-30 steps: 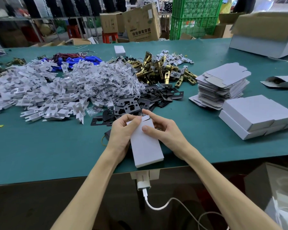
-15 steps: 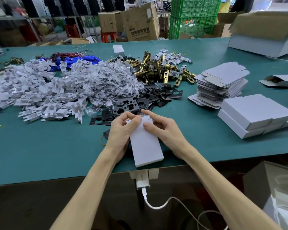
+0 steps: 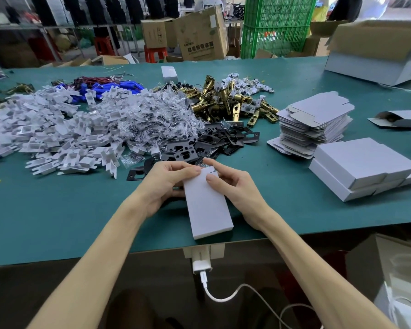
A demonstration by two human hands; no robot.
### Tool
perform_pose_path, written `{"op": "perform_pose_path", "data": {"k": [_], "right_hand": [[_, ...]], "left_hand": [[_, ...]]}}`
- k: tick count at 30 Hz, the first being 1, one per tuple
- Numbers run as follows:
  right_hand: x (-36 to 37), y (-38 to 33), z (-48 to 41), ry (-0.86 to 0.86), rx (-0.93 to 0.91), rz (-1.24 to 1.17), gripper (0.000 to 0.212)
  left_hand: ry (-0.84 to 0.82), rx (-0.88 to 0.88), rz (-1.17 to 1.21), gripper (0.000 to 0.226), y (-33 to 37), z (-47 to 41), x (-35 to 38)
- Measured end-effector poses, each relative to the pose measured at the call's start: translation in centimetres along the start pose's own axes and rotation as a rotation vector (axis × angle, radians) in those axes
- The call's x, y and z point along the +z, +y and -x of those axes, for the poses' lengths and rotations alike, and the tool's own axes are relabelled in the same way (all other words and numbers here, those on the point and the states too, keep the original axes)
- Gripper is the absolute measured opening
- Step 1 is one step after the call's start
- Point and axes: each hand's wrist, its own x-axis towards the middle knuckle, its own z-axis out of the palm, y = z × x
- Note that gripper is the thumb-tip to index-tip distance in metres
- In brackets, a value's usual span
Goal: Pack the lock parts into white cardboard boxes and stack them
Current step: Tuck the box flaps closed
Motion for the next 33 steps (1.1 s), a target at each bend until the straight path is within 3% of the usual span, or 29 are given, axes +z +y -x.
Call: {"op": "perform_pose_path", "data": {"k": [6,14,21,33], "right_hand": [[0.0,-0.2,0.0,-0.016,0.008,0.033,0.049],[0.0,-0.4,0.0,-0.06,0.018,0.103,0.057],[0.1,-0.2,0.1,-0.046,0.002,0.054,0.061],[0.2,0.1,-0.1,0.078,0.023,-0.066,0.041]], "left_hand": [[-0.002,0.02,-0.063,0.006,0.0,-0.4,-0.1],[-0.016,0.056,-0.278,0.028,1.6,-1.2,0.3],[-0.057,0.162,-0.451,0.032,3.3,-1.3,0.4],[-0.015,0.261,-0.616,0.027,3.4,-2.3,0.7]]}}
